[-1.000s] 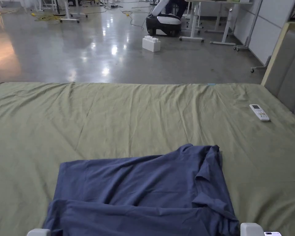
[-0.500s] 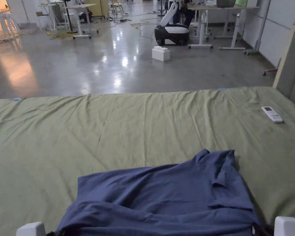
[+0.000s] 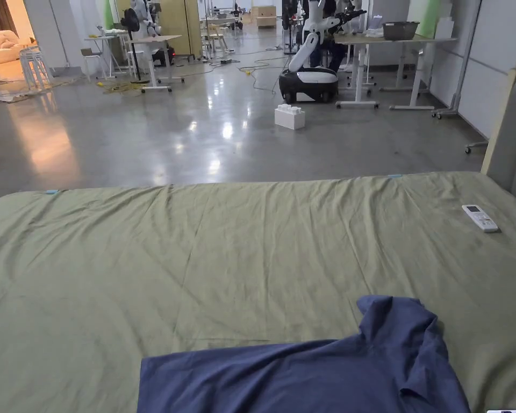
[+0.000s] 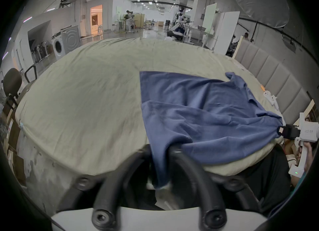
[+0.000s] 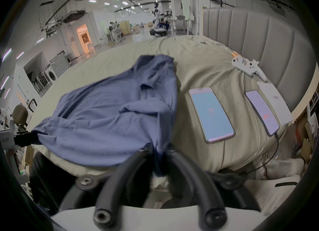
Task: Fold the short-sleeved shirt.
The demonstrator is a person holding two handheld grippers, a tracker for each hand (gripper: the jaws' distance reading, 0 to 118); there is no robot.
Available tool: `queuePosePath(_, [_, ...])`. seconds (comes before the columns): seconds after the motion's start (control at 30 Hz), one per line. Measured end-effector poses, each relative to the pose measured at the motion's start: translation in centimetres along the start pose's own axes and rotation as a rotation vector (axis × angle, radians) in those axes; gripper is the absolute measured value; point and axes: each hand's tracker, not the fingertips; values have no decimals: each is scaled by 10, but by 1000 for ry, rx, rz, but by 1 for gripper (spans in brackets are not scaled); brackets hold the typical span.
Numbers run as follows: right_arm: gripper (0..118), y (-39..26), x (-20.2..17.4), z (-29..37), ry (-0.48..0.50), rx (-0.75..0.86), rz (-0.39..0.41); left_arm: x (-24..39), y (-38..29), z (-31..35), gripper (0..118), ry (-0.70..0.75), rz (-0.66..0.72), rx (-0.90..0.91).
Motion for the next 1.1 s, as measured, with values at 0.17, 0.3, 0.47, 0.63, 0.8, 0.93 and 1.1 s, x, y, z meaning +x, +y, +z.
queuePosePath(0.17, [79,2,10,15,-17,73,-5,-4,5,27,81,-27,54,108])
queuePosePath(0.3, [79,22,10,51,23,234,-22,11,30,71,81,15,-39,298])
queuePosePath(0.47, [79,50,-11,112,78,490,23,41,59,141,81,-27,-101,582])
queuePosePath(0.63, [78,62,-32,149,108,628,86,71,71,181,81,-14,-168,730])
queuePosePath(0.8, [18,64,-44,167,146,682,106,90,72,197,22,-7,-225,761])
queuePosePath(0.93, [1,65,-49,170,130,694,139,75,66,189,2,-18,-249,768])
queuePosePath(1.1, [0,66,-50,170,133,696,150,90,69,195,2,-28,-228,755])
